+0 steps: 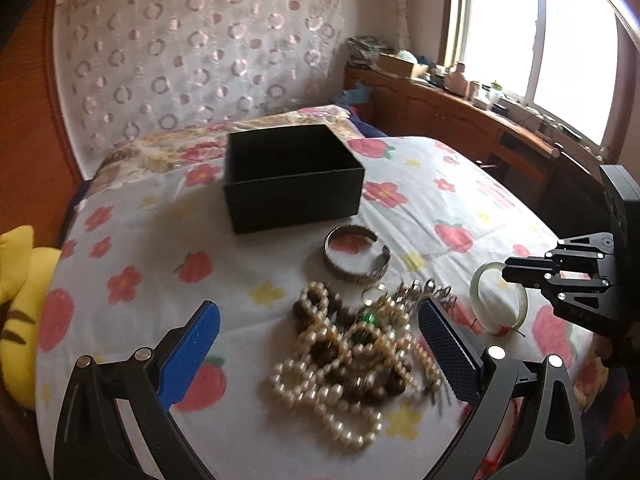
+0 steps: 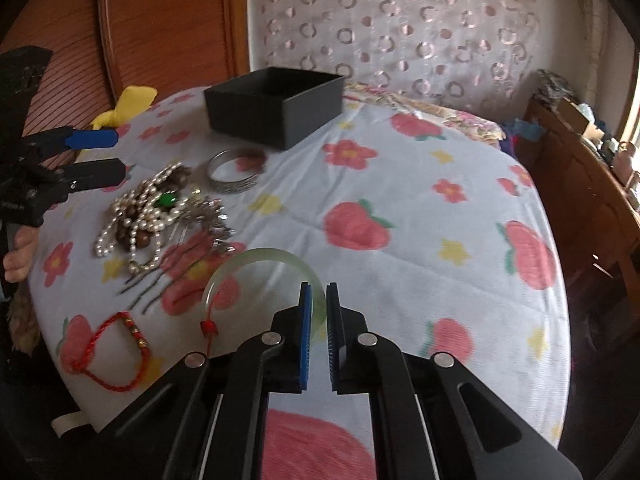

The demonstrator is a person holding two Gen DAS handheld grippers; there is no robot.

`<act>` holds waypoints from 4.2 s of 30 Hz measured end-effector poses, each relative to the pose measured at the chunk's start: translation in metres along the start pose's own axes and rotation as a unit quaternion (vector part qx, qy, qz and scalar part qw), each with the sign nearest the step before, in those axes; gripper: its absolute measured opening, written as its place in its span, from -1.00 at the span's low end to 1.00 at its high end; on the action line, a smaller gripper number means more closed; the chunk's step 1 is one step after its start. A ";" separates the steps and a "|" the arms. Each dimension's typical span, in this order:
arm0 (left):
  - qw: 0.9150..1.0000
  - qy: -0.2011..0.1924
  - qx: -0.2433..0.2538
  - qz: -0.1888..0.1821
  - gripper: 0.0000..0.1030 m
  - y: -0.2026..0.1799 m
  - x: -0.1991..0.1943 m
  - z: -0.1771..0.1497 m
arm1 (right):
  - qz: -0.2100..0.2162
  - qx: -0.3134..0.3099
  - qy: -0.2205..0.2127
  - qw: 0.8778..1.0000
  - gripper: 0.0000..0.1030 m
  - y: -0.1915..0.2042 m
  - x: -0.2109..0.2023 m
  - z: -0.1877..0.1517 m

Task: Organize jewelry
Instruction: 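Grasp the silver cuff with the left tool while the right grasps the jade bangle, then drop the silver cuff into the black box with left tool while right carries jade bangle, then lower the jade bangle into the black box and open the right tool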

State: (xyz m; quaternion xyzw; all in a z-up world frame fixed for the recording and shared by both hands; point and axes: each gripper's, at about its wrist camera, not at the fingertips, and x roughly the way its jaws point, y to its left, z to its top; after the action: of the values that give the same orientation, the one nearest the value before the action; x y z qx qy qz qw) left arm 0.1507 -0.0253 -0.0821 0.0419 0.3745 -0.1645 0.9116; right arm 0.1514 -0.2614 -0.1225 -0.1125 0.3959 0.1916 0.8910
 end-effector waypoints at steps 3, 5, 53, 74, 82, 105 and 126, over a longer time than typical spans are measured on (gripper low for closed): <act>1.000 0.016 0.010 -0.008 0.86 -0.003 0.012 0.011 | -0.017 0.001 -0.006 1.000 -0.84 -0.008 -0.004 -0.001; 0.999 0.025 0.018 -0.014 0.86 -0.007 0.019 0.016 | -0.024 0.002 -0.007 1.000 -0.84 -0.013 -0.005 -0.002; 0.999 0.014 0.032 -0.036 0.10 0.004 0.038 0.099 | 0.013 -0.006 -0.046 0.999 -0.84 -0.019 0.001 0.058; 0.999 0.006 -0.021 -0.023 0.30 0.072 0.089 0.129 | 0.029 -0.040 -0.067 0.997 -0.84 -0.026 0.063 0.178; 0.999 -0.035 -0.036 0.007 0.64 0.101 0.053 0.127 | 0.053 -0.048 -0.065 0.995 -0.84 -0.011 0.093 0.199; 0.998 -0.035 -0.035 0.037 0.78 0.112 0.024 0.086 | 0.046 -0.030 -0.082 0.995 -0.46 0.000 0.090 0.215; 0.999 -0.032 -0.033 0.020 0.81 0.041 -0.037 -0.011 | 0.090 -0.039 -0.050 0.994 -0.46 0.043 -0.007 0.064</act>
State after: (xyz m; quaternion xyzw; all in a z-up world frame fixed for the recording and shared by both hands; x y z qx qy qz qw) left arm 0.1326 0.0255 -0.0659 0.0140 0.3493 -0.1348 0.9272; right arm 0.1713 -0.2018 -0.0771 -0.1017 0.3517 0.2919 0.8836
